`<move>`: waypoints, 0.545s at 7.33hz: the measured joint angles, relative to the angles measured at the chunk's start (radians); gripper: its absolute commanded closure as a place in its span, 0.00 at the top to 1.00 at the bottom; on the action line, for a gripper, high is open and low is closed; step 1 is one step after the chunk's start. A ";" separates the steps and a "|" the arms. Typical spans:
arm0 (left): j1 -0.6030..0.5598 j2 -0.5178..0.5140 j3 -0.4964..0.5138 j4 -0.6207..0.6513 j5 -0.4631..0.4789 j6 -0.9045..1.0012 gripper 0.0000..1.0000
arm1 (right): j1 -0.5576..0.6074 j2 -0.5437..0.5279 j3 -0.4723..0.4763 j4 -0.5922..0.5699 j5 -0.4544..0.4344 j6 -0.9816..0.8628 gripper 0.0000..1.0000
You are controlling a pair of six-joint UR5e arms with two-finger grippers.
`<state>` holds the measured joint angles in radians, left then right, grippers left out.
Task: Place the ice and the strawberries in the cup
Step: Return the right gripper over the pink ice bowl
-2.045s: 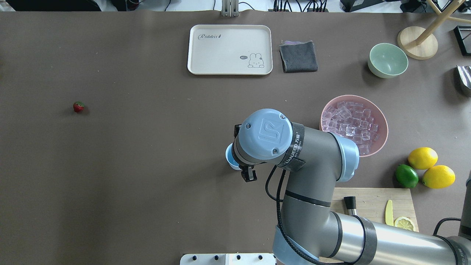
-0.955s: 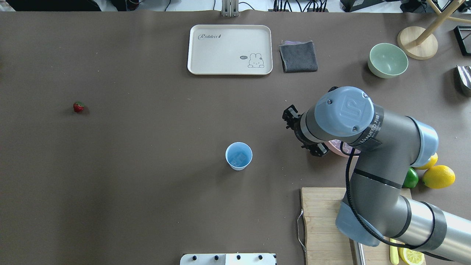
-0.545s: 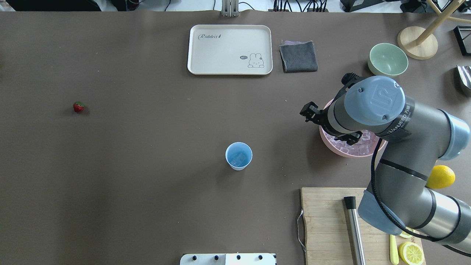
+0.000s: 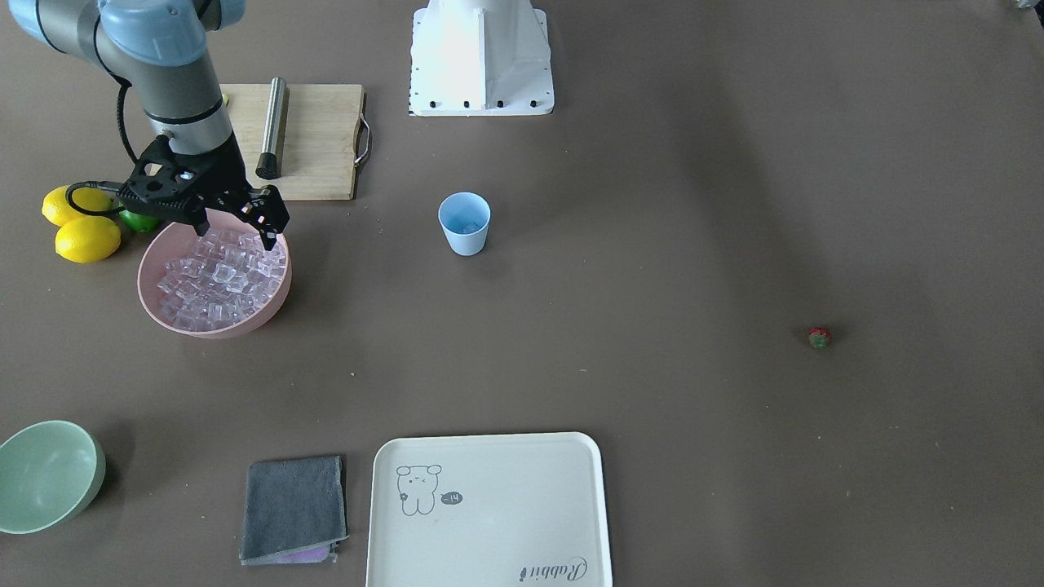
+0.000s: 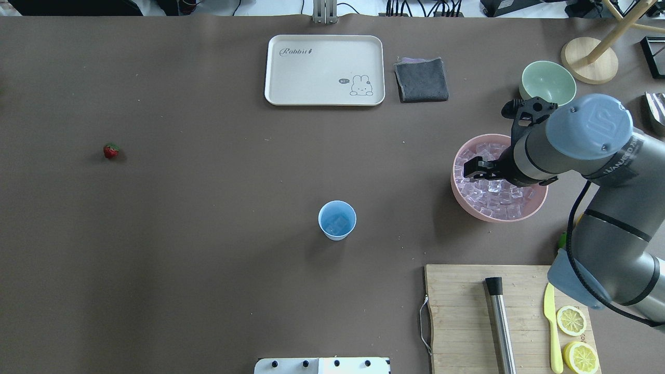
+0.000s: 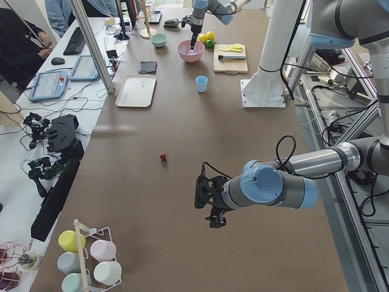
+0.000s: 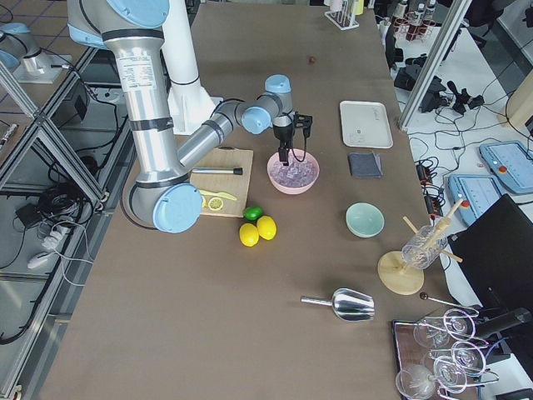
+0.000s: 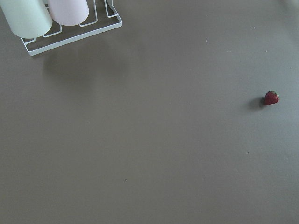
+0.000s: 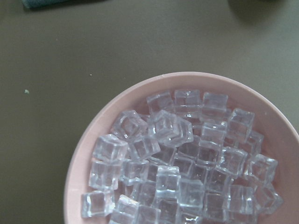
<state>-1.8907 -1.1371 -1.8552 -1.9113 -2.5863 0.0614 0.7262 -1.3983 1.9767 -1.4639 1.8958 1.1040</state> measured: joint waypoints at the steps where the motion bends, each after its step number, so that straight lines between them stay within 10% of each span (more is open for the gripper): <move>1: -0.001 0.000 -0.002 0.000 0.000 0.000 0.98 | 0.020 -0.019 -0.052 0.087 0.030 -0.082 0.92; 2: -0.001 0.000 -0.004 0.000 0.000 0.000 0.98 | 0.033 -0.022 -0.093 0.139 0.044 -0.142 0.61; 4: -0.001 0.000 -0.007 0.000 -0.002 0.000 0.98 | 0.049 -0.021 -0.124 0.169 0.065 -0.192 0.57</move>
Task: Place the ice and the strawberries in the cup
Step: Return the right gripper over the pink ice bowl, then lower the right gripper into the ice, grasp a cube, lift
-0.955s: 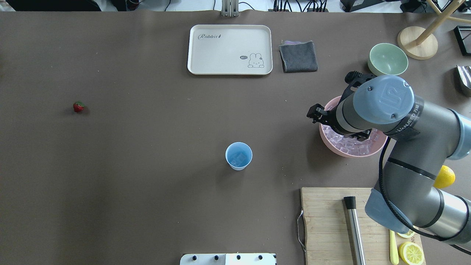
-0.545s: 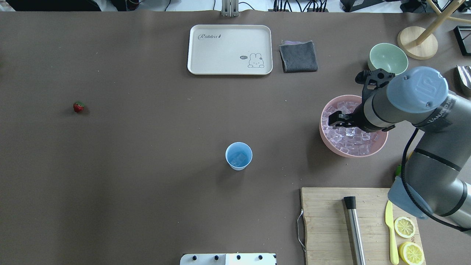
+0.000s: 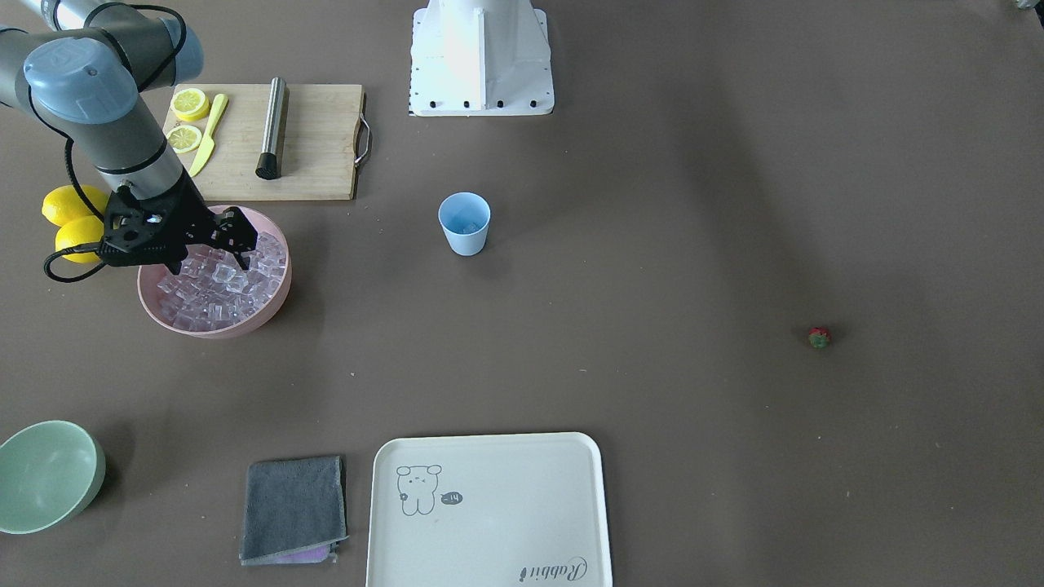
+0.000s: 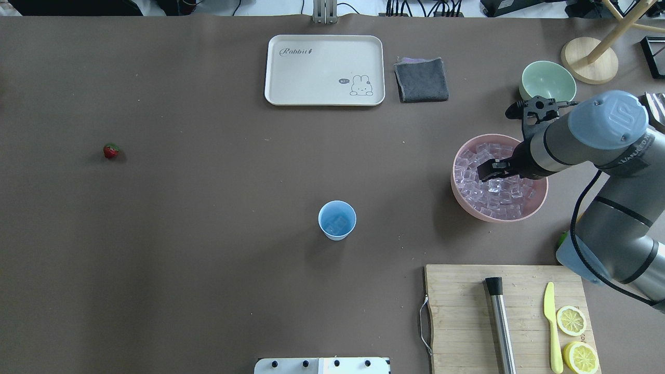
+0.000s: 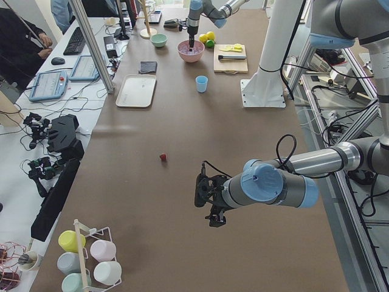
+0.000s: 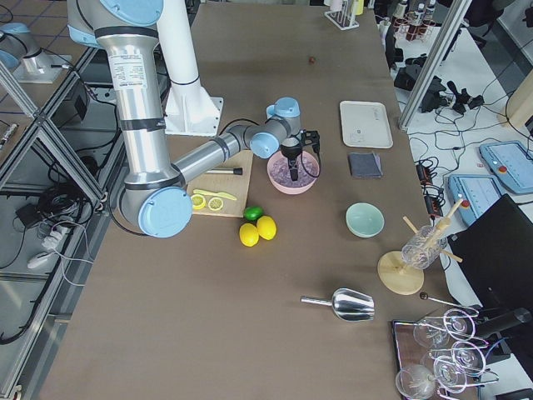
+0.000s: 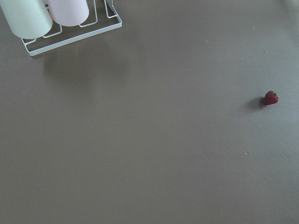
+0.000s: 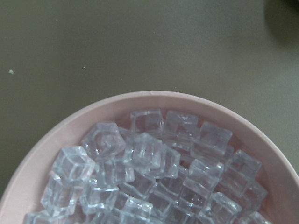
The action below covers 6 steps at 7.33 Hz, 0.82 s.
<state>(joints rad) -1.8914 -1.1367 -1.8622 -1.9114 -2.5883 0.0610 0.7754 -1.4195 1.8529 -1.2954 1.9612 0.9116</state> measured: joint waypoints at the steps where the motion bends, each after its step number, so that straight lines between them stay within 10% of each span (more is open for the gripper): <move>1: 0.000 0.000 -0.001 0.000 -0.006 -0.001 0.98 | 0.002 0.001 -0.008 0.003 0.006 -0.006 0.57; 6: -0.001 0.000 -0.002 0.002 -0.018 -0.003 0.98 | 0.000 0.013 -0.016 0.005 0.031 0.003 0.57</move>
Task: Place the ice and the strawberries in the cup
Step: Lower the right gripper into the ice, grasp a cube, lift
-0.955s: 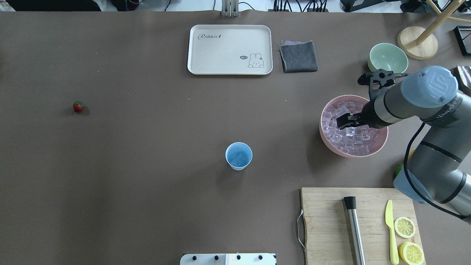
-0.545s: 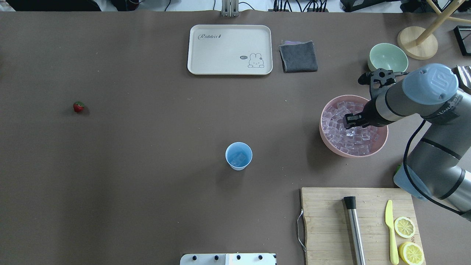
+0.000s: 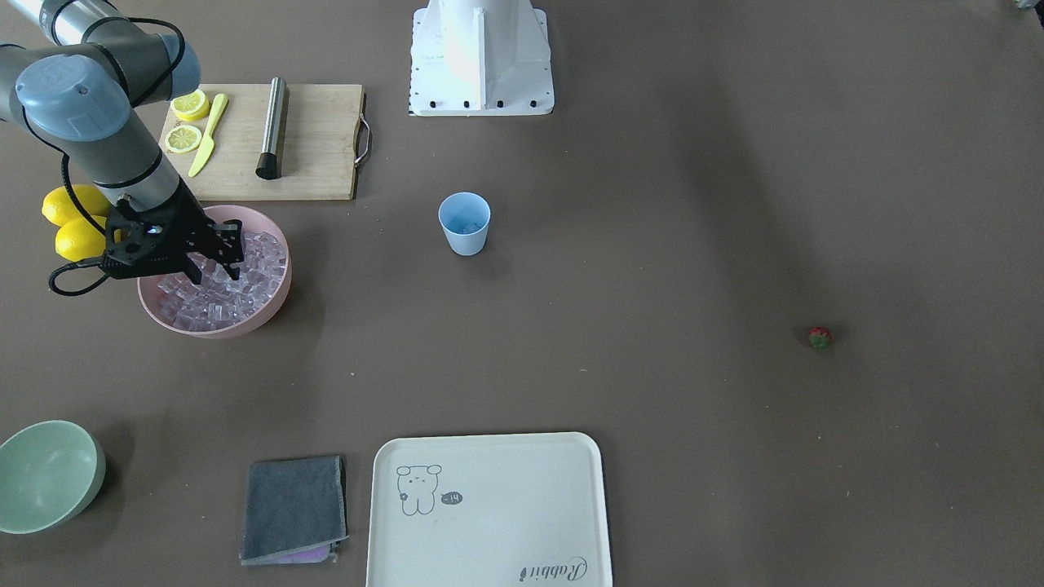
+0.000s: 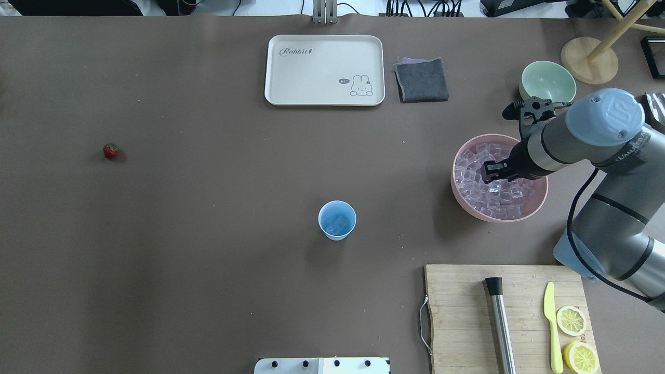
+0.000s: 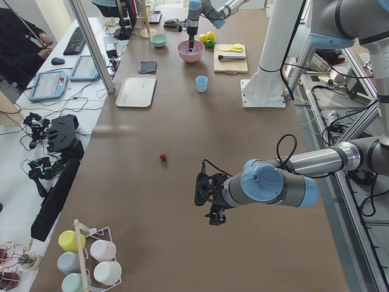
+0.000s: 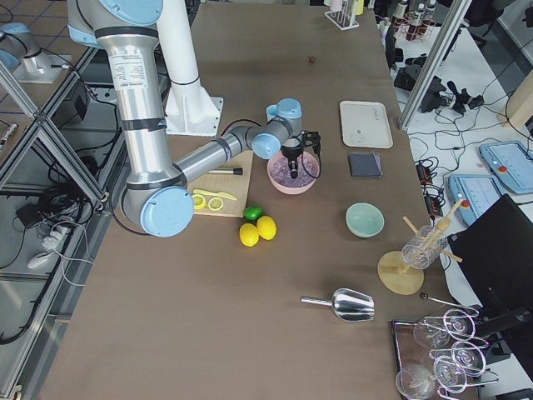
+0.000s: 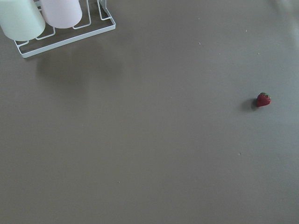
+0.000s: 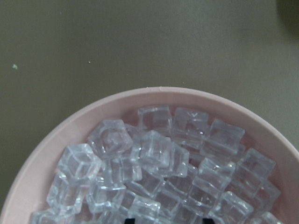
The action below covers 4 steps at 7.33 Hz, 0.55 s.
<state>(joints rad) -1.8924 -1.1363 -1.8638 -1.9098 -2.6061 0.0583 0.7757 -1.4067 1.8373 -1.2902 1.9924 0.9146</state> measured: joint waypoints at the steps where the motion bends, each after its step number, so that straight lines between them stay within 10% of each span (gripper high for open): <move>1: 0.000 0.001 0.000 0.000 0.000 0.000 0.98 | -0.001 0.002 -0.003 0.000 0.004 0.000 0.53; 4: 0.000 0.001 0.000 0.000 0.000 0.000 0.98 | -0.001 0.003 -0.007 -0.001 0.029 -0.002 0.40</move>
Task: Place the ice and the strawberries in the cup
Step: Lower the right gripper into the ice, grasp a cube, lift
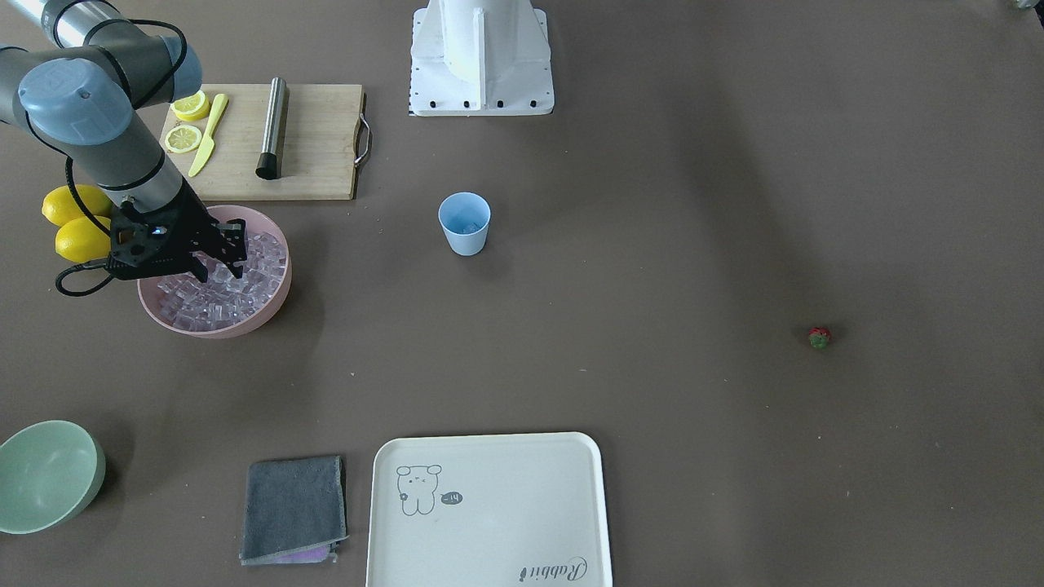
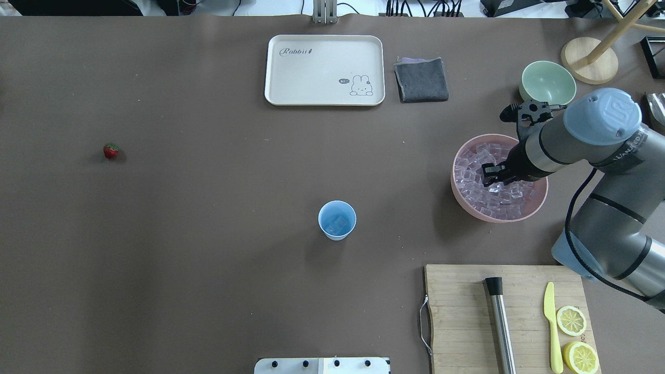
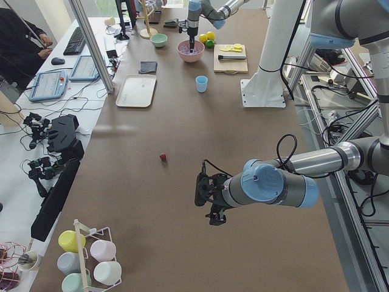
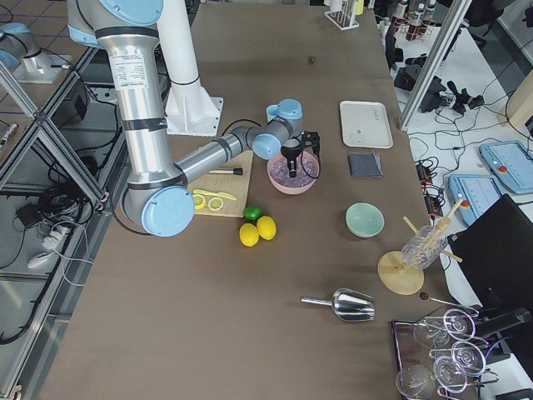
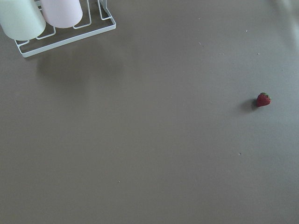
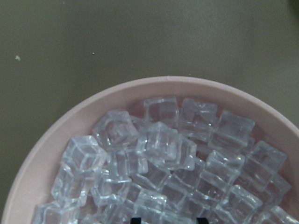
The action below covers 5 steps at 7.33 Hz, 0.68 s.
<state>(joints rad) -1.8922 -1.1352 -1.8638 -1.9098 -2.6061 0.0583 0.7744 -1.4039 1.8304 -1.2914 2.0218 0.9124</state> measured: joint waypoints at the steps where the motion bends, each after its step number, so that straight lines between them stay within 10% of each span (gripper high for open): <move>1: 0.000 0.000 0.000 0.000 0.000 0.000 0.98 | 0.000 -0.001 -0.003 0.000 0.005 0.000 0.40; 2: 0.000 0.000 -0.001 0.000 -0.001 0.000 0.98 | 0.000 -0.001 -0.007 0.001 0.008 -0.002 0.37; 3: 0.000 0.000 -0.002 0.000 -0.001 0.000 0.98 | 0.001 -0.001 -0.011 0.002 0.011 -0.003 0.00; 5: 0.000 0.000 -0.004 0.000 -0.002 -0.001 0.98 | 0.002 -0.001 -0.012 0.000 0.020 -0.001 0.00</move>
<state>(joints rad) -1.8924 -1.1351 -1.8678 -1.9098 -2.6077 0.0570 0.7763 -1.4045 1.8189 -1.2910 2.0420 0.9111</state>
